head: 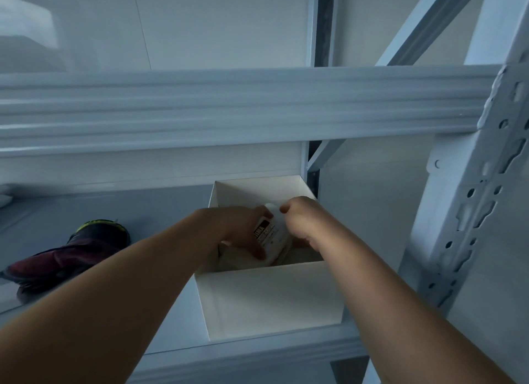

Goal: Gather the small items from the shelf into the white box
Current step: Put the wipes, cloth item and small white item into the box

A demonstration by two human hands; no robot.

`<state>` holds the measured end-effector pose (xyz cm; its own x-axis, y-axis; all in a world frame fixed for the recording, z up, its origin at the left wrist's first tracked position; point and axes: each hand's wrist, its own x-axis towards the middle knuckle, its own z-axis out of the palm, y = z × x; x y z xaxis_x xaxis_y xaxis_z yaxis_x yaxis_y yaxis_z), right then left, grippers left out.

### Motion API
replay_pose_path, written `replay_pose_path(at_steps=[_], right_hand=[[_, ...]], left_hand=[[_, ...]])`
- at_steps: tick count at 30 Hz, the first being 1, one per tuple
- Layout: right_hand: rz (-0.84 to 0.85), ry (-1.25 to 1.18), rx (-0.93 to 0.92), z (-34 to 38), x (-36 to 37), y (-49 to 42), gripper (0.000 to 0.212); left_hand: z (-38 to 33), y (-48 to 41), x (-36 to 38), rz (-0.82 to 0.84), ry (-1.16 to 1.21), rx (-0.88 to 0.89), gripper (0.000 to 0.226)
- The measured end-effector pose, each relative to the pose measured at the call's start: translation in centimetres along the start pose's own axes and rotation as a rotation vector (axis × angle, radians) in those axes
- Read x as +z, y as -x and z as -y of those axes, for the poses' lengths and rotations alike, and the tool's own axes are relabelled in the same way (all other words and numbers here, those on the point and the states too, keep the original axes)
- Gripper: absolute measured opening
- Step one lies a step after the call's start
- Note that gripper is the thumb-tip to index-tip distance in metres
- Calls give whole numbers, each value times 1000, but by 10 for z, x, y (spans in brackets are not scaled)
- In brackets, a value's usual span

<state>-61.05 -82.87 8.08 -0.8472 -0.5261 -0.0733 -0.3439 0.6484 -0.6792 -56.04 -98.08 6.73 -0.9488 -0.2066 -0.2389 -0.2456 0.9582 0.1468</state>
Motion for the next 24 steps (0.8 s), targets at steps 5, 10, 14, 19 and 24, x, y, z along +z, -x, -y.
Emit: replay_pose_path(at_steps=[5, 10, 14, 19, 24], right_hand=[[-16, 100, -7, 2, -1, 3, 38], [-45, 101, -30, 15, 1, 9, 37], [-68, 45, -65, 27, 11, 15, 36], [-125, 46, -225, 53, 27, 25, 37], [-237, 22, -359, 79, 44, 38, 35]], left_hand=[[-1, 13, -11, -116, -129, 55, 75], [9, 35, -24, -304, -182, 92, 31], [24, 58, -26, -432, -150, 29, 22], [57, 91, -27, -508, -123, -108, 23], [99, 127, -26, -525, -95, -262, 25]])
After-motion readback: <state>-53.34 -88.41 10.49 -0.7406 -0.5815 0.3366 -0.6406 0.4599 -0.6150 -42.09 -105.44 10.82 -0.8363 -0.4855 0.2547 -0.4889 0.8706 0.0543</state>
